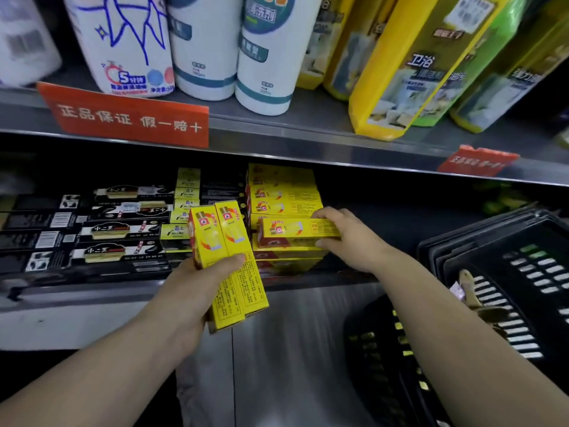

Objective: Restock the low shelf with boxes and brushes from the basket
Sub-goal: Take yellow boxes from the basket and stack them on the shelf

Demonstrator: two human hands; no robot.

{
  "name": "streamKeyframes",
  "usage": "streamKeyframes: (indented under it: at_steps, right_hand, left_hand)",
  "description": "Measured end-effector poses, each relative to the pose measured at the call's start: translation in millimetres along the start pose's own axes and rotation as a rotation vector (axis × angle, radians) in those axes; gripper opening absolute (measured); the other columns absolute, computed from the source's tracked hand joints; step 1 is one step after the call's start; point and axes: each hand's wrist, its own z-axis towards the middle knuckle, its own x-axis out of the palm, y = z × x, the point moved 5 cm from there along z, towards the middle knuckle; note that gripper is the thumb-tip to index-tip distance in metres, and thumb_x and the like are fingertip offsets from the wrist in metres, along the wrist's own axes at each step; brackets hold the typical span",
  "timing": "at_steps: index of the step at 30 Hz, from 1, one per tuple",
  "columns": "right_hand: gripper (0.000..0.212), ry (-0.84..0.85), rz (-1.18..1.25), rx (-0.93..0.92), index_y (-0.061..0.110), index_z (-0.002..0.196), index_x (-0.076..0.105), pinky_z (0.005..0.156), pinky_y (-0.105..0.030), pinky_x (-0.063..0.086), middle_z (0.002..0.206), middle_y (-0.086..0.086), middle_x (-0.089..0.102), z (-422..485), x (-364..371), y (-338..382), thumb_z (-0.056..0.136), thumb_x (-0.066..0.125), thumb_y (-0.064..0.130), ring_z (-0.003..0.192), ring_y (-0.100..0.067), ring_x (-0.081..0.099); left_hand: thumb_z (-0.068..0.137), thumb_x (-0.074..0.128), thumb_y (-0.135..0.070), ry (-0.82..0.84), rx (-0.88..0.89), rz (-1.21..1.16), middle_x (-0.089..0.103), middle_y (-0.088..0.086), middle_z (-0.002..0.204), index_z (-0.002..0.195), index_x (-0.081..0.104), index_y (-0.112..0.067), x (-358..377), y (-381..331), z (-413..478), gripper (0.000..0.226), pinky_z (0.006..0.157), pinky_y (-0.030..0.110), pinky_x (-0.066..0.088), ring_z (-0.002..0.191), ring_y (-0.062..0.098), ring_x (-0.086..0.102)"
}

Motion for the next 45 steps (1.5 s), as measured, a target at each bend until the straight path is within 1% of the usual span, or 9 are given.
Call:
streamKeyframes:
  at_steps: [18,24,26,28,30,33,37,41,45]
  right_hand:
    - [0.045,-0.007,0.022,-0.002,0.033,0.128,0.047,0.094,-0.033,0.038,0.120,0.001,0.043,1,3,1,0.088,0.064,0.022,0.118,-0.022,0.041]
    - [0.062,-0.141,-0.082,-0.008,0.027,0.136,0.039,0.101,-0.035,0.033,0.134,-0.002,0.044,-14,-15,20,0.082,0.068,0.039,0.126,-0.023,0.035]
    - [0.050,-0.216,0.062,-0.068,0.026,0.125,0.048,0.099,-0.030,0.038,0.124,0.004,0.052,-28,-22,38,0.082,0.066,0.044,0.118,-0.015,0.044]
    - [0.038,-0.083,0.416,-0.040,0.029,0.111,0.052,0.089,-0.025,0.046,0.109,0.011,0.060,-42,-8,56,0.081,0.066,0.046,0.105,-0.008,0.055]
    - [0.047,0.139,0.711,0.031,0.027,0.117,0.052,0.087,-0.023,0.050,0.110,0.011,0.063,-56,18,73,0.078,0.068,0.048,0.103,-0.004,0.060]
    - [0.078,0.214,0.768,0.075,0.027,0.133,0.043,0.102,-0.035,0.046,0.125,0.007,0.059,-65,35,82,0.067,0.075,0.050,0.118,-0.010,0.055]
    - [0.049,0.177,0.875,0.100,0.019,0.123,0.052,0.088,-0.031,0.052,0.110,0.001,0.067,-63,24,73,0.079,0.073,0.015,0.102,-0.015,0.064]
    - [0.020,-0.137,0.457,0.001,0.020,0.105,0.058,0.067,-0.026,0.048,0.088,0.000,0.067,-56,-25,59,0.085,0.062,0.018,0.075,-0.013,0.060]
    - [0.039,-0.196,-0.063,-0.173,0.026,0.128,0.050,0.085,-0.026,0.044,0.114,0.006,0.059,-37,-56,52,0.091,0.059,0.028,0.100,-0.013,0.056]
  left_hand:
    - [0.079,0.070,-0.026,0.032,0.025,-0.031,0.073,0.003,0.092,0.106,0.064,-0.021,10,1,-1,0.029,0.071,0.043,0.056,0.085,0.025,0.068]
    - [0.079,0.070,-0.022,0.043,0.017,-0.075,0.074,0.003,0.089,0.106,0.065,-0.020,12,2,-2,0.027,0.054,0.032,0.053,0.080,0.022,0.069]
    - [0.077,0.071,-0.022,0.072,0.018,-0.101,0.075,0.001,0.082,0.101,0.066,-0.021,15,1,-4,0.024,0.047,0.029,0.053,0.071,0.018,0.072]
    - [0.069,0.074,-0.025,0.103,0.022,-0.116,0.075,0.000,0.081,0.101,0.066,-0.020,19,0,-6,0.033,0.048,0.028,0.054,0.069,0.015,0.072]
    - [0.059,0.074,-0.030,0.124,0.039,-0.114,0.076,0.002,0.087,0.106,0.066,-0.018,24,-1,-8,0.050,0.058,0.030,0.056,0.076,0.016,0.072]
    - [0.059,0.073,-0.032,0.149,0.052,-0.135,0.075,0.003,0.092,0.108,0.066,-0.018,28,-2,-11,0.051,0.063,0.031,0.057,0.083,0.019,0.072]
    - [0.058,0.071,-0.039,0.155,0.057,-0.139,0.075,0.001,0.091,0.101,0.066,-0.019,29,-3,-14,0.048,0.066,0.031,0.055,0.084,0.019,0.072]
    - [0.063,0.072,-0.039,0.064,0.077,-0.149,0.072,-0.003,0.092,0.095,0.063,-0.024,23,-5,-12,0.037,0.063,0.028,0.050,0.087,0.012,0.066]
    - [0.079,0.070,-0.031,0.003,0.041,-0.163,0.065,0.002,0.101,0.098,0.058,-0.021,19,-2,-8,0.024,0.061,0.029,0.046,0.087,0.013,0.061]
